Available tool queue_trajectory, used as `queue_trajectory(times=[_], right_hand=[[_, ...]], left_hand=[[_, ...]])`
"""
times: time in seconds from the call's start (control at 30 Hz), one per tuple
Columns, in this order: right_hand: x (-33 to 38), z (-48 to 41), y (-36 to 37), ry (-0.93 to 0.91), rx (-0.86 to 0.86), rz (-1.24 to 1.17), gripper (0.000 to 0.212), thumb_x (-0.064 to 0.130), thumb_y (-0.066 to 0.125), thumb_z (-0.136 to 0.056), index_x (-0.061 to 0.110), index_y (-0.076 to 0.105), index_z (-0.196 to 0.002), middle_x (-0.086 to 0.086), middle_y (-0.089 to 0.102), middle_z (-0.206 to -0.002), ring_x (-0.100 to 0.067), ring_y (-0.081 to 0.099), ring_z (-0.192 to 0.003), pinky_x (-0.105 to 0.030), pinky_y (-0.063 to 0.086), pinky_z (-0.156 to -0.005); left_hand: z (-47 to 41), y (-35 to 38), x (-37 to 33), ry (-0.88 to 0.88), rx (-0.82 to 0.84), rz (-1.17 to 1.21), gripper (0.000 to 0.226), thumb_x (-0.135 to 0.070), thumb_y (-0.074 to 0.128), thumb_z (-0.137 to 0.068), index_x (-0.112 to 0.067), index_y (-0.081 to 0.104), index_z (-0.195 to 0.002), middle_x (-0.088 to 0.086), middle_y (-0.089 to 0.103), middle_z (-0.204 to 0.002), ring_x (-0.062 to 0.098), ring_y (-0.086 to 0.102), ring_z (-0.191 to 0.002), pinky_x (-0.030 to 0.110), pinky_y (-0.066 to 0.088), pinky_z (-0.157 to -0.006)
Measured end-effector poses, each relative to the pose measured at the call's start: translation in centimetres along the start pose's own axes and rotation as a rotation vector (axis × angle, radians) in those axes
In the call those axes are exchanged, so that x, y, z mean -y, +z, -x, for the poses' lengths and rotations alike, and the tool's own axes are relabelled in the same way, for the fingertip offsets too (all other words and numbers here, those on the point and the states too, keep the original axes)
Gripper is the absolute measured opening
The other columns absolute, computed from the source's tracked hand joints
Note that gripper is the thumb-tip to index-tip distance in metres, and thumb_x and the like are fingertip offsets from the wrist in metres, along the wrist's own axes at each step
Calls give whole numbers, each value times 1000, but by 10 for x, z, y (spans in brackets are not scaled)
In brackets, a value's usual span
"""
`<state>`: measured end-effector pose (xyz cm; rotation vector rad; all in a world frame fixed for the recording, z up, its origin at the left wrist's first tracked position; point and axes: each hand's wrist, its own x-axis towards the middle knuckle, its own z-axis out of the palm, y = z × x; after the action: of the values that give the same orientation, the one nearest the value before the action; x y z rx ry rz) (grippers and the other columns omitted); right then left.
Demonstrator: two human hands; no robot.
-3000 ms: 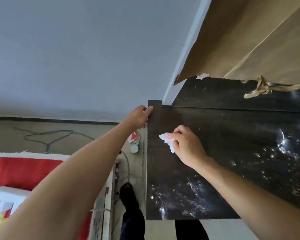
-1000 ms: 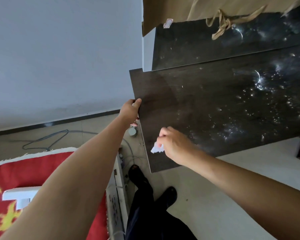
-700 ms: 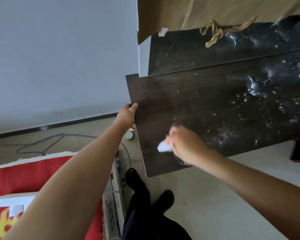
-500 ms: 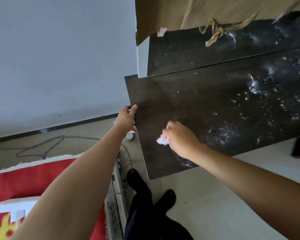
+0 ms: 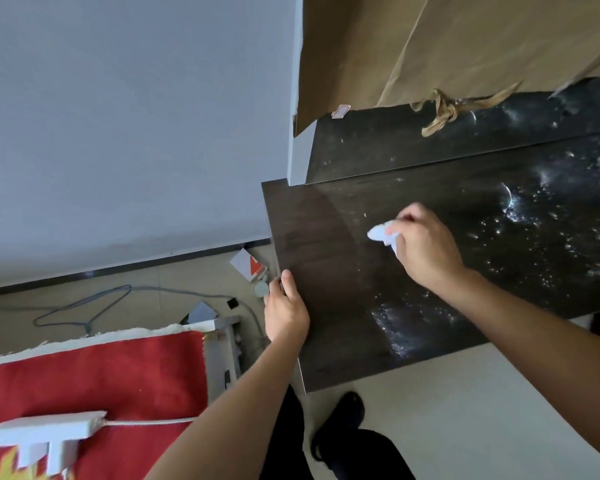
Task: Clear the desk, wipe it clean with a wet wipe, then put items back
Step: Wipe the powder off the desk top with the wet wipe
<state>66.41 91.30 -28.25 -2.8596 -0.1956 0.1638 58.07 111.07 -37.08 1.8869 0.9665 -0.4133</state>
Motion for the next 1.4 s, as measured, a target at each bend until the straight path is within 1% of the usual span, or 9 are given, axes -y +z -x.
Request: queue_trajectory(times=[0.2,0.33,0.53,0.73,0.87,0.97,1.13,1.23,1.4], right_hand=[[65,-83,42,-310,64,139,35,-1,49,-87,2,54,-121,-13,44,-129,-30,40,-119,-41,48,-89],[67,-86,68,-524,98,172,48,-3,48,-88,-4,41,-135,-19,42,-140,-34,39,-129,-39,31,-110],[-31,-94,45,-377,122,161,58,-8,47,-86,9,39,-140,-8,40,-143,-30,32,-133,-44,40,-105],[-9,-111,51,-296,78,88,40,-1,55,-84,12,57,-122,-13,49,-110,-34,42,-103,-44,45,-80],[-20,-53,49,-501,261,-56,17,9,56,-89,16,66,-101,-4,54,-99,-23,51,-91,-36,44,-71],[-36,-25,33,-697,385,-202,31,-7,59,-81,16,72,-96,-5,55,-87,-27,53,-81,-33,46,-67],[-4,-113,45,-486,-31,-167,41,-8,58,-78,16,69,-110,-13,57,-88,-33,52,-82,-36,47,-75],[8,-106,65,-464,38,-115,49,-11,54,-78,18,66,-116,-14,55,-92,-35,49,-85,-42,48,-76],[-33,-10,50,-744,374,-238,35,-6,54,-78,21,75,-86,-1,52,-81,-19,48,-76,-32,45,-65]], left_hand=[[7,10,4,-14,-150,-162,58,-56,13,-97,-23,56,-116,3,61,-117,29,56,-106,40,40,-84],[7,12,5,26,-217,-228,54,-54,16,-98,-20,57,-107,5,64,-105,29,58,-98,37,39,-76],[11,15,-1,19,-278,-256,50,-53,18,-98,-20,53,-86,6,65,-91,23,50,-76,34,38,-69],[15,17,-4,30,-333,-303,53,-51,20,-100,-15,58,-92,8,66,-97,31,58,-93,33,33,-70],[15,18,-1,24,-348,-311,56,-53,19,-99,-15,61,-96,10,67,-98,32,58,-94,34,33,-71],[17,18,-3,36,-357,-313,55,-52,20,-99,-15,60,-95,11,67,-98,32,58,-94,34,33,-71],[16,19,-3,32,-373,-323,56,-53,20,-99,-14,60,-93,9,66,-94,30,58,-90,33,33,-71],[16,19,-3,33,-379,-331,57,-53,20,-99,-14,62,-96,9,66,-93,30,58,-89,33,34,-71],[16,19,-3,51,-373,-296,57,-53,21,-99,-15,63,-97,10,66,-94,30,59,-88,33,36,-71]])
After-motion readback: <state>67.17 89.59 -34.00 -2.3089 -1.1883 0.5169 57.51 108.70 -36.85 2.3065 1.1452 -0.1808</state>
